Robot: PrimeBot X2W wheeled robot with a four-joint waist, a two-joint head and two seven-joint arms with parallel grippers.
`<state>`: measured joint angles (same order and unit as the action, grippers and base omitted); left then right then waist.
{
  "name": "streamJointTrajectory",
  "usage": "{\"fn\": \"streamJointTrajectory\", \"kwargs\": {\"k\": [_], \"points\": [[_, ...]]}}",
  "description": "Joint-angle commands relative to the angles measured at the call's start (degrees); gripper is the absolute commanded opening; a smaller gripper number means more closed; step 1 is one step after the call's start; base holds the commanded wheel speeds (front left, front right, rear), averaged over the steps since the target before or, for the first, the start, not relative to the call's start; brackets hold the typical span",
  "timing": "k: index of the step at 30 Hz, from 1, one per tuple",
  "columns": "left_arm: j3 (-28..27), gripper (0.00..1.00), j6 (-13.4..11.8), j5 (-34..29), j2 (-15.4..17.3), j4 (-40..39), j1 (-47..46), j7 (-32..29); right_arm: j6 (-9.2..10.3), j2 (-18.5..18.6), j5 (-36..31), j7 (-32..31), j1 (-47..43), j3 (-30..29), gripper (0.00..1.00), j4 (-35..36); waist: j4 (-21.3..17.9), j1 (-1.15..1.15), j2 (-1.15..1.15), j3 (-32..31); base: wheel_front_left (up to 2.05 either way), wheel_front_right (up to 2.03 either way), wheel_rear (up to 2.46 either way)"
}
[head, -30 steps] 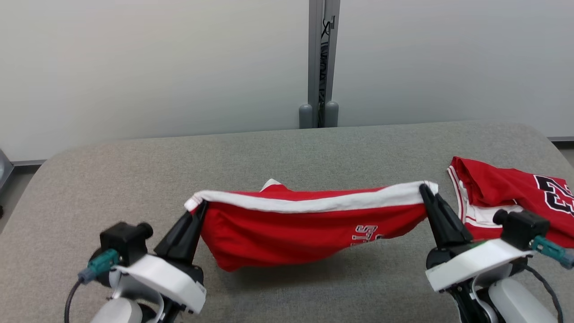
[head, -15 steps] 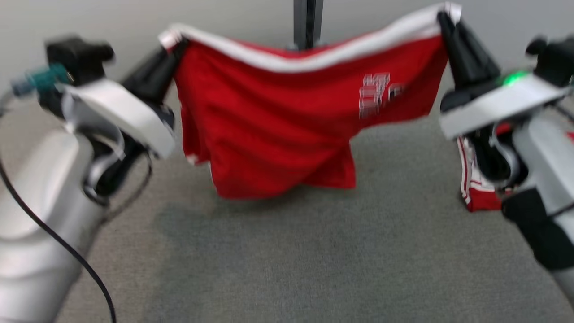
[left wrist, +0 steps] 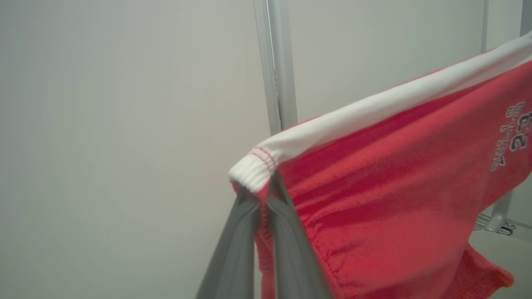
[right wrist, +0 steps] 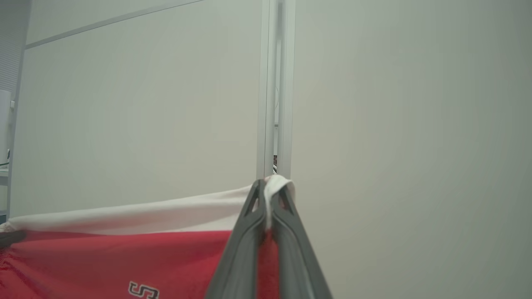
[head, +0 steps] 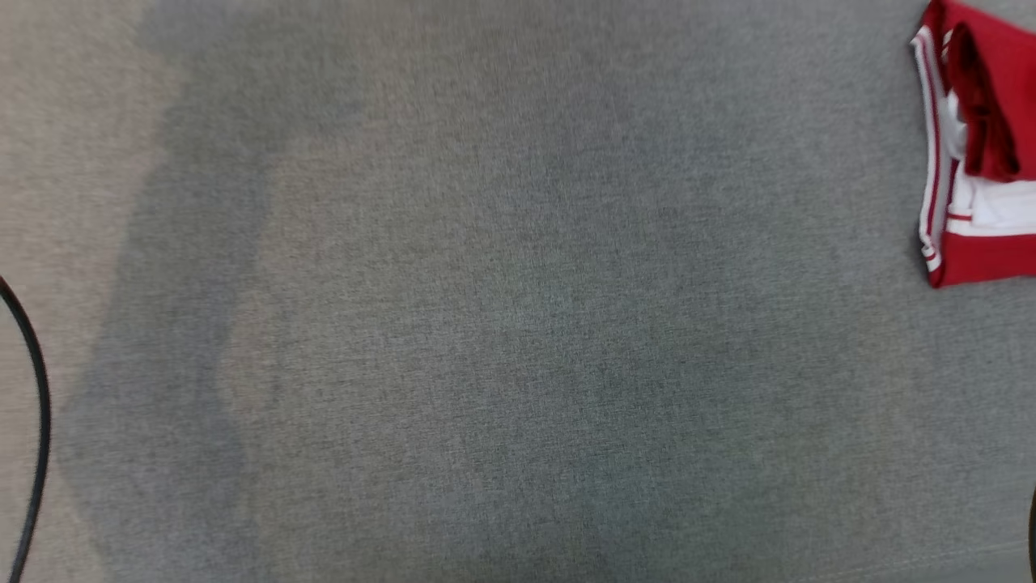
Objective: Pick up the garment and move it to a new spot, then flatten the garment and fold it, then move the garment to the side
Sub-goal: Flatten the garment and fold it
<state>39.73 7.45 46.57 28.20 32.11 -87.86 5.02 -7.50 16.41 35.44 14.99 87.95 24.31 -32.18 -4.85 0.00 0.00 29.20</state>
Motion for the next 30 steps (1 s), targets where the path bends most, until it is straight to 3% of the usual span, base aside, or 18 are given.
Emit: {"fn": "streamJointTrajectory", "kwargs": {"k": [1,6,10,16,19,23,30], "points": [[1.51,0.0,0.05,-0.41,0.58,2.14,-2.9,1.78,0.0,-0.24,-2.24,0.29,1.98,-1.5,0.0,-0.16,-0.86,0.0,0.0,5.07,0.0,0.0,0.0],[7.51,0.0,0.05,3.0,0.94,6.63,-5.81,4.65,0.0,-1.92,-5.42,0.29,2.57,-2.24,0.0,0.9,-0.75,0.0,0.0,8.14,0.0,0.0,0.0],[13.88,0.0,0.05,6.14,2.39,8.75,-2.42,6.11,-0.01,-2.07,-5.98,0.29,-2.09,1.85,0.0,1.7,-0.69,0.0,0.0,9.19,0.0,0.0,0.0],[19.97,0.0,0.05,12.05,3.42,8.36,4.08,7.3,-0.01,0.47,-4.54,0.29,-11.28,8.28,0.0,6.1,-0.36,0.0,0.0,7.79,0.0,0.0,0.0],[22.11,0.0,0.05,16.25,5.15,5.61,9.81,9.25,-0.01,3.28,-3.91,0.29,-19.75,10.63,0.0,12.18,-0.39,0.0,0.0,5.18,0.0,0.0,0.0],[22.97,0.0,0.05,15.63,6.23,2.19,17.3,10.12,-0.01,4.23,-3.84,0.3,-29.74,9.96,0.0,16.77,-0.53,0.0,0.0,1.02,0.0,0.0,0.0],[13.03,0.0,-0.32,8.85,4.31,-2.66,35.58,10.21,-0.01,5.01,-4.81,0.3,-45.96,10.2,0.0,21.95,-0.1,0.0,0.0,-8.17,0.0,0.0,0.0]]}}
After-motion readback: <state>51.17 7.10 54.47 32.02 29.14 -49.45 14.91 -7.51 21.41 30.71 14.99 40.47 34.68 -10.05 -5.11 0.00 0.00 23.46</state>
